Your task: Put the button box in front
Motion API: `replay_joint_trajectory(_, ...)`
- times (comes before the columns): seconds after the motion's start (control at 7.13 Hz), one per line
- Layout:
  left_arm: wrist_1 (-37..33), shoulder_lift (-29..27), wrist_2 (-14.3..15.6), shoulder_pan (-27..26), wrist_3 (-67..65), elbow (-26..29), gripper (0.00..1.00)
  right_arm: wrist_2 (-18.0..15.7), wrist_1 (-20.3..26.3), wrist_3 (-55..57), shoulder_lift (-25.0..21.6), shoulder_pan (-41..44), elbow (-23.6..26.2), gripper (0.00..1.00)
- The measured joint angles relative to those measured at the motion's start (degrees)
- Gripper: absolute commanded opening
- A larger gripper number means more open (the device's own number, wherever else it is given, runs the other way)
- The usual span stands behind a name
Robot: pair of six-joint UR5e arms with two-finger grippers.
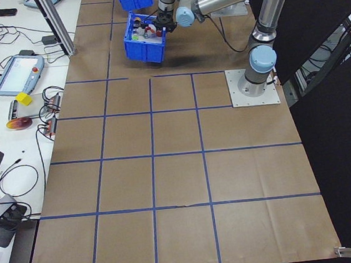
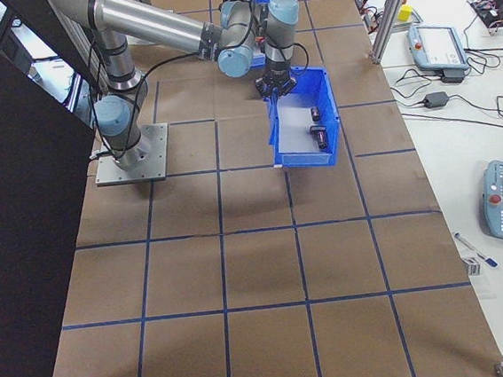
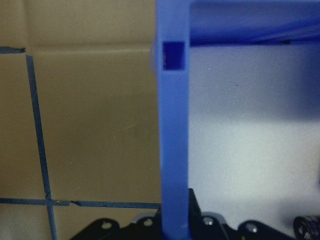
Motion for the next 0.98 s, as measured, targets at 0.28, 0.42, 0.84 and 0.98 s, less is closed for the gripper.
replay_joint_trajectory(0.28, 0.0, -10.1, 0.1, -0.5, -0.6, 10.5, 0.0, -0.1, -0.1, 0.3, -1.2, 0.0, 1.1, 0.08)
replay_joint_trajectory(0.42, -0.1, -13.7, 0.2, -0.8, -0.8, 14.3, 0.0, -0.3, -0.1, 0.1, -1.8, 0.0, 1.7, 0.08)
replay_joint_trajectory(0.84, -0.5, -18.5, 0.3, -1.3, -2.2, 19.0, 0.0, -0.5, 0.0, -0.3, -2.2, -0.1, 2.2, 0.08)
replay_joint_trajectory(0.98, -0.8, -19.8, 0.4, -1.7, -2.9, 20.2, 0.0, -0.6, 0.2, -0.1, -2.6, -0.1, 2.7, 0.08)
